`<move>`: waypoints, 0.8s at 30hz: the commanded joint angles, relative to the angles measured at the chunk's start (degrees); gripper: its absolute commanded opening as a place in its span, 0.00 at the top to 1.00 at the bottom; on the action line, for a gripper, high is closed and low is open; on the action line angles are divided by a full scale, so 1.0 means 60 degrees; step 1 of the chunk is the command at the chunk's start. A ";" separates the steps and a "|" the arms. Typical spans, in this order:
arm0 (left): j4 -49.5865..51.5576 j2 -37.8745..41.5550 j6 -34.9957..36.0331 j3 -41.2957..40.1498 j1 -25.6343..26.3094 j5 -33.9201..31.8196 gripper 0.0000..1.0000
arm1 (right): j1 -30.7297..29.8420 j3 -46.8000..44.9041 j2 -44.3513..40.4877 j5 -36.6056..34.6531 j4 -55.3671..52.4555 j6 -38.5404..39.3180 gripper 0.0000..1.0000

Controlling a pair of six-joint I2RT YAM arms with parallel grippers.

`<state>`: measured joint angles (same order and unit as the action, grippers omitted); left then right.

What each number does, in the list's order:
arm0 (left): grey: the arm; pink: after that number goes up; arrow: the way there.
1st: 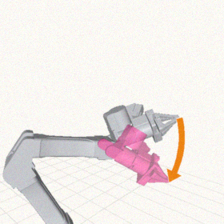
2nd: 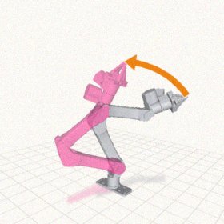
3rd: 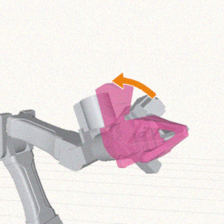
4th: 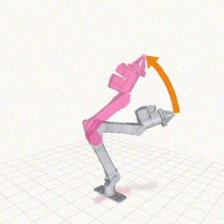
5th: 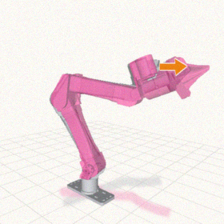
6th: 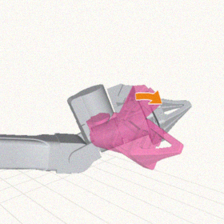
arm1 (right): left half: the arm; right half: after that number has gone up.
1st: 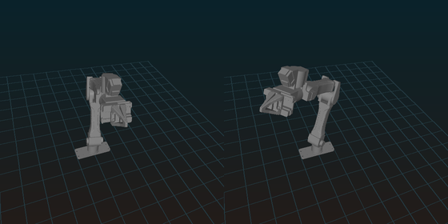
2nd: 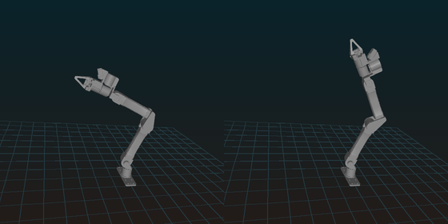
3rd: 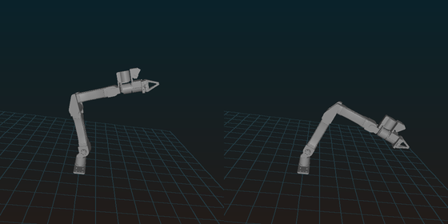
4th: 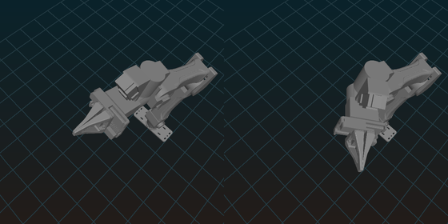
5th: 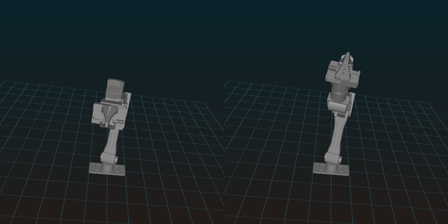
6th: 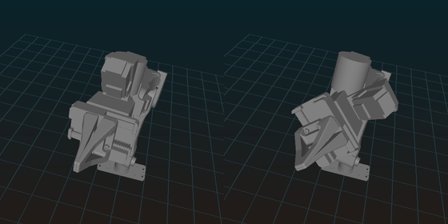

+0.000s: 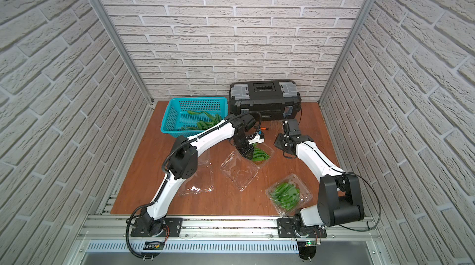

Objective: Take small green peppers out of containers
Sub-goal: Pick up the green pepper from the packing box.

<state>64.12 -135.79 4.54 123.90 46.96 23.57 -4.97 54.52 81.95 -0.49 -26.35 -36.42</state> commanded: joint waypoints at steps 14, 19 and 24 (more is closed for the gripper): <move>-0.1945 0.1775 -0.0562 -0.1352 -0.0473 0.0886 1.00 | 0.0048 0.0279 -0.0420 0.0082 -0.0149 0.0336 0.68; -0.3017 0.2797 -0.1091 -0.2363 -0.0988 0.1601 1.00 | 0.0044 0.0412 -0.0293 0.0194 -0.0201 0.0343 0.68; -0.4337 0.4028 -0.1894 -0.3615 -0.2069 0.2095 1.00 | 0.0027 0.0486 -0.0241 0.0448 -0.0133 0.0346 0.69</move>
<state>45.32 -115.87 -2.70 105.93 38.22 32.73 -4.97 55.99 81.10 0.89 -27.11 -35.11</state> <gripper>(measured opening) 0.057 0.316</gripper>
